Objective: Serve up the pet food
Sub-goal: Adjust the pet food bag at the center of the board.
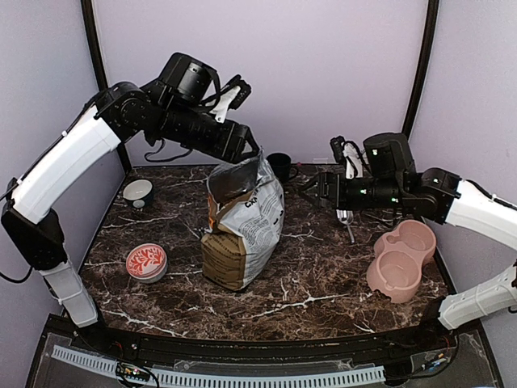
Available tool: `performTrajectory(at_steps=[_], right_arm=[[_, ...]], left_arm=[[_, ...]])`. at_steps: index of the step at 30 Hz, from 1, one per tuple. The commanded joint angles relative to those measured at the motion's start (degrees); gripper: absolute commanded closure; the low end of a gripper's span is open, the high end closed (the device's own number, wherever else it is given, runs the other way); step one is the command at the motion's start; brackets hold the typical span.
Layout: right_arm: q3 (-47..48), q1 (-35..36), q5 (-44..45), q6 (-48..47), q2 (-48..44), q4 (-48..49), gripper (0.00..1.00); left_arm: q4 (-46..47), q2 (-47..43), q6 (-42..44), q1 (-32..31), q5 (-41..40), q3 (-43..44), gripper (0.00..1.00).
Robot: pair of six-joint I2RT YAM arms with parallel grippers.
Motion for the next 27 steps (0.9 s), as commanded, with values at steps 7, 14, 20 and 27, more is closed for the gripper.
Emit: performTrajectory(at_steps=[7,14,20,27], right_arm=[[-2.8,0.3,4.8,1.4,-5.9,-1.1,0.15],[-4.2,0.3,4.9,1.1,-7.3,-2.0,0.14],[-5.1,0.3,5.3,0.8,-7.5,-2.0,0.14],[-4.8,0.3,4.8,0.5,-6.4,-1.6,0.14]], left_arm=[[-7.0,8.3,5.6,-7.6,-6.6,8.8,0.35],[-12.9,16.0,7.1,-8.1,-16.6,13.6,0.43],[-13.6,17.1,7.6,-8.2,-18.1,12.3,0.48],[-13.7,17.7,7.5,-8.3,-22.4,9.9,0.8]])
